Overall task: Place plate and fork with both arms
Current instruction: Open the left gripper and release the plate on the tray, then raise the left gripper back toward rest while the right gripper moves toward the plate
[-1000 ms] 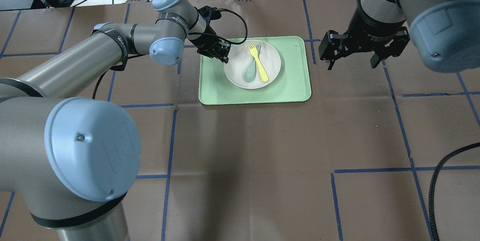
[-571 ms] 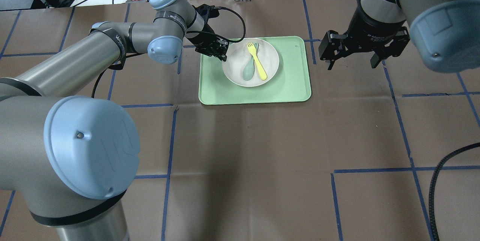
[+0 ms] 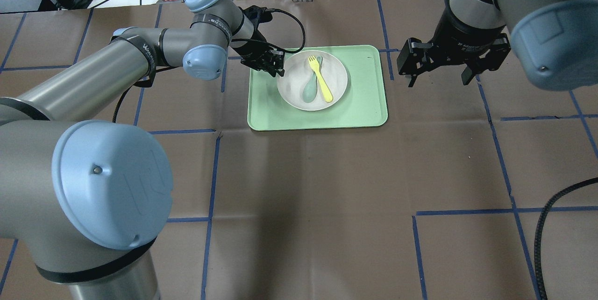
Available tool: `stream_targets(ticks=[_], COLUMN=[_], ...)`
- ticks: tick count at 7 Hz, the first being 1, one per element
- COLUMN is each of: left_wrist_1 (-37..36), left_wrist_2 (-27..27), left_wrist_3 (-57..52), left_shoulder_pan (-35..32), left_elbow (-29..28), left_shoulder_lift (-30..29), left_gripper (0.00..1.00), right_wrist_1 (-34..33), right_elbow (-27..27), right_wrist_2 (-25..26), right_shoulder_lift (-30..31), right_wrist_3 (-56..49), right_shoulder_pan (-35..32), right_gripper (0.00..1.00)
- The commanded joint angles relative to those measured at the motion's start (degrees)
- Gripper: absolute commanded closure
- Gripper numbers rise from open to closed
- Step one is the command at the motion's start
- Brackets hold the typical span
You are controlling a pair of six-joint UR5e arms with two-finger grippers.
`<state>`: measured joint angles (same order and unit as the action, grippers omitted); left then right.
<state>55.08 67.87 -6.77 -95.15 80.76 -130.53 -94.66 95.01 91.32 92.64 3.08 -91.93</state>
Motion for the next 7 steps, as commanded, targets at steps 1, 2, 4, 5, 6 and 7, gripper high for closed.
stream_targets(ticks=[1,2,4,5,6,7], left_wrist_1=[7.7,14.2,32.0,38.3,43.2,43.7], left_wrist_2=[2.0,9.1,16.4,20.2,20.3,20.8], left_wrist_3=[0.1,0.0,0.0,0.1,0.2,-0.2], left_shoulder_pan=[0.1,0.0,0.1,0.1,0.1,1.1], left_elbow=[-0.7,-0.8,0.1,1.1,3.3,8.0], left_shoulder_lift=[4.9,9.8,22.4,28.1,33.4,39.3], left_gripper=[0.09,0.05,0.01,0.01,0.01,0.01], right_wrist_1=[0.0,0.0,-0.2,-0.6,-1.1,-1.2], right_elbow=[0.0,0.0,0.1,0.0,-0.1,-0.5], right_wrist_2=[0.0,0.0,0.1,0.2,0.4,0.1], right_shoulder_lift=[0.0,-0.1,-0.1,-0.1,-0.1,-0.4], right_wrist_3=[0.0,0.0,0.0,0.0,-0.1,0.0], right_shoulder_pan=[0.0,0.0,0.0,0.0,0.0,-0.1], right_gripper=[0.00,0.00,0.00,0.00,0.00,0.00])
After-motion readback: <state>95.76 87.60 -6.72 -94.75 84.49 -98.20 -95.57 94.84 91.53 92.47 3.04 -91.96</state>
